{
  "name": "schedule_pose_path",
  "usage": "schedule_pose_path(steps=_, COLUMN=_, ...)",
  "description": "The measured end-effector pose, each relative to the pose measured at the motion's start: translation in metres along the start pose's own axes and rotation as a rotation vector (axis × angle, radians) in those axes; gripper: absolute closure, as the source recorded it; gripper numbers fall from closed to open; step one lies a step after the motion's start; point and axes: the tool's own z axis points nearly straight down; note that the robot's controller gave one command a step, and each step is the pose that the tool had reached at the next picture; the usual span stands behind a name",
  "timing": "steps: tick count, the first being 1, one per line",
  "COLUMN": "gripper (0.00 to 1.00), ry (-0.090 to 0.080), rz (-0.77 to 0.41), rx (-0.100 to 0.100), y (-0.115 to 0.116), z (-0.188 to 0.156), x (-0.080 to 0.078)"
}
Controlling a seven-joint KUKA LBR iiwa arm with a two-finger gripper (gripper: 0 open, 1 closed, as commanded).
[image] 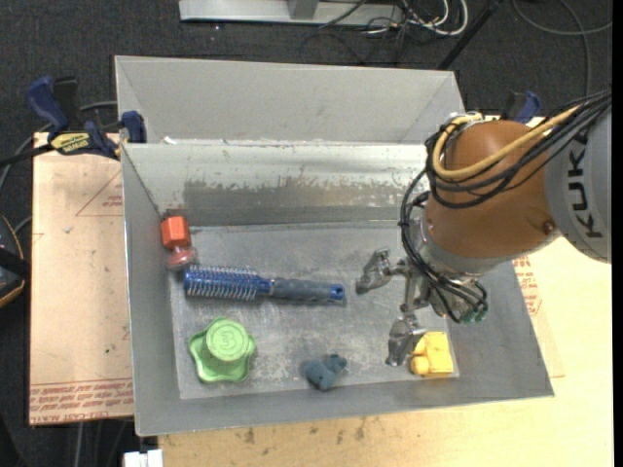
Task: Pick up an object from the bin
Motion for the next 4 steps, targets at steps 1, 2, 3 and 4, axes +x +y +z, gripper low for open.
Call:
schedule_pose_path(steps=1, gripper=0.00, ry=-0.012, rz=0.152, rx=0.000, y=0.075, z=0.134, x=-0.019)
schedule_pose_path(steps=2, gripper=0.00, ry=-0.016, rz=-0.002, rx=-0.001, y=0.015, z=0.133, x=-0.009)
schedule_pose_path(steps=3, gripper=1.00, ry=-0.007, rz=-0.003, rx=0.000, y=0.014, z=0.133, x=-0.007)
schedule_pose_path(steps=4, gripper=1.00, ry=-0.010, rz=-0.191, rx=0.003, y=0.011, z=-0.030, x=-0.006)
